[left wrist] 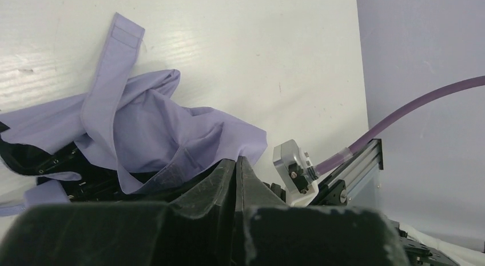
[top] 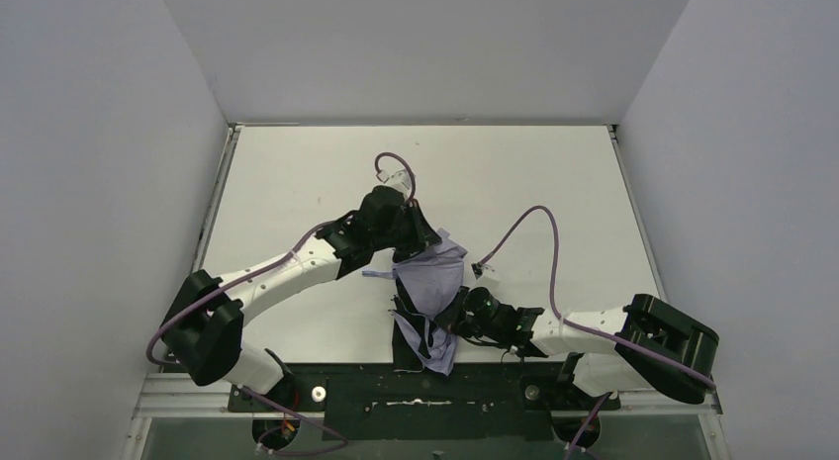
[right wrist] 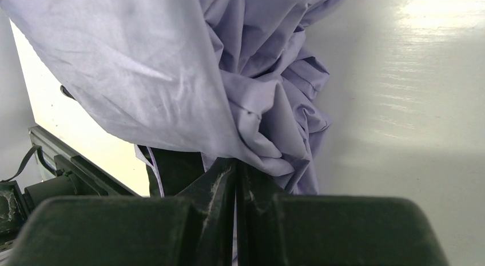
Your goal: Put away the umbrella
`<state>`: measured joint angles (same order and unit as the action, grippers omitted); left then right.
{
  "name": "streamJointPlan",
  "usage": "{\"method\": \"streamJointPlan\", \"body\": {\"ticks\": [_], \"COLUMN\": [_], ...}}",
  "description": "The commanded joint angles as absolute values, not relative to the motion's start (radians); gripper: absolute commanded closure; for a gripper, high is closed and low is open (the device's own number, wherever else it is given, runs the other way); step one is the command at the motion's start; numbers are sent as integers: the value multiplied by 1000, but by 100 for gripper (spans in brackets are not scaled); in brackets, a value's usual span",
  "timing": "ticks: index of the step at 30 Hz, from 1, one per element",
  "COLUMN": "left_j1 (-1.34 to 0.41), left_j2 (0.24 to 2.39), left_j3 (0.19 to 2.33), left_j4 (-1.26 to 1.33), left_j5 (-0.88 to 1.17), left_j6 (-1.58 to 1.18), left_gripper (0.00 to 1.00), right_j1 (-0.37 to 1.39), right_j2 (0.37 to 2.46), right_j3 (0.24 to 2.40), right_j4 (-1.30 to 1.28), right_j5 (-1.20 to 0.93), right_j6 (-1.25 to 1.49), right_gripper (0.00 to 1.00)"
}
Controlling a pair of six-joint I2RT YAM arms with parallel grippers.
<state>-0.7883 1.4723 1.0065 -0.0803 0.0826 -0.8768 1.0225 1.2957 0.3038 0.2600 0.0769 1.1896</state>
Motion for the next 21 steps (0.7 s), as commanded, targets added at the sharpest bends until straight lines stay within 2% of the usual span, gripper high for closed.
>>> {"method": "streamJointPlan", "body": {"ticks": [1,9,21], "left_j1": [-776,-780,-951], "left_j2": [1407,1253,1084], "left_j3": [1104,1085,837], "left_j4": [-67,-80,-60], "left_j5": [143,173,93], "left_j6": [-759,-642,-664], "left_gripper": [100,100,100], "right_j1": [1025,1027,1026], "right_j2": [1315,1329,1359], "right_j3": [276,273,286], "right_j4": [141,158,170], "right_j5": [129,125,114], "right_j6": [1153,1158,1155], "right_gripper": [100,100,100]}}
